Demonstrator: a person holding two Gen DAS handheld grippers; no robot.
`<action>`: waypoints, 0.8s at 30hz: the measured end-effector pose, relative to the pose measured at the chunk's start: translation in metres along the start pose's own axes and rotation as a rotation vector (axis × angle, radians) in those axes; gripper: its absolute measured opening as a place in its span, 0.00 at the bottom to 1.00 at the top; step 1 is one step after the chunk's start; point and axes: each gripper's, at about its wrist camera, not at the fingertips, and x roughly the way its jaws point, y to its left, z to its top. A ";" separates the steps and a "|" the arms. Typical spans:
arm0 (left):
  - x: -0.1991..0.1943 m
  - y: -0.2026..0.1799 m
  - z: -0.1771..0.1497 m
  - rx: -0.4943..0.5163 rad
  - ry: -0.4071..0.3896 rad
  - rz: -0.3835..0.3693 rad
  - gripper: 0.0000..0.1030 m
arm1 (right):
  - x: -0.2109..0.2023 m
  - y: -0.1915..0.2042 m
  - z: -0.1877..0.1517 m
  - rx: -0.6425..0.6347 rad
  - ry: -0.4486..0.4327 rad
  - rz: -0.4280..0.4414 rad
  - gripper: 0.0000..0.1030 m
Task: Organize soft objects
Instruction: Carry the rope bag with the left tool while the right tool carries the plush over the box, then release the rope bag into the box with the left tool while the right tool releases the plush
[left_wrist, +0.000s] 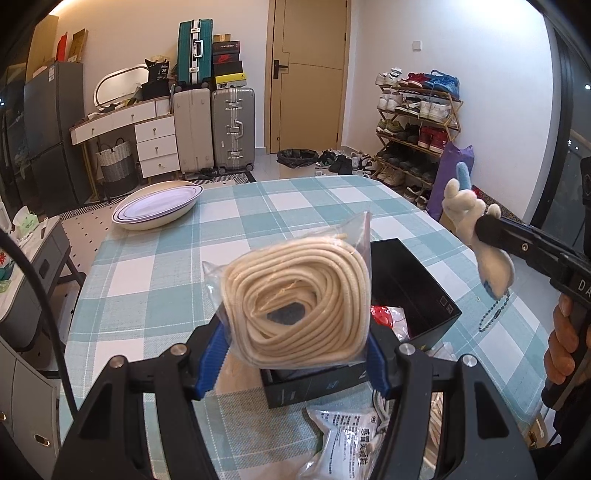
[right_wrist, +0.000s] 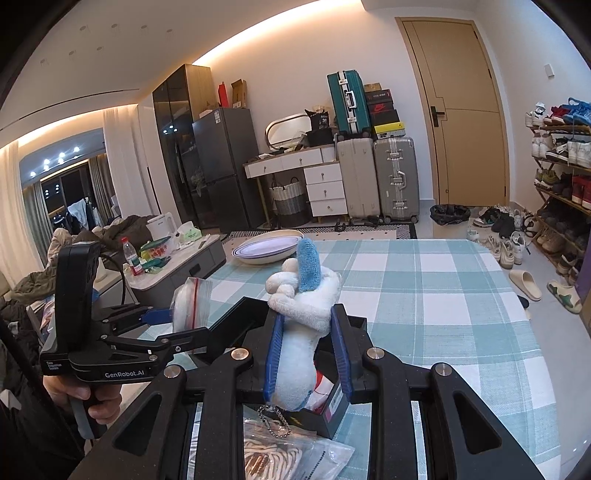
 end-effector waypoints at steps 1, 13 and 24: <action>0.003 -0.001 0.001 0.003 0.002 0.002 0.61 | 0.003 0.001 0.000 -0.003 0.006 0.001 0.25; 0.037 -0.011 0.008 0.036 0.037 0.007 0.61 | 0.045 -0.002 -0.001 -0.020 0.068 0.000 0.25; 0.059 -0.023 0.005 0.098 0.080 0.029 0.61 | 0.082 -0.009 -0.016 -0.059 0.152 -0.035 0.25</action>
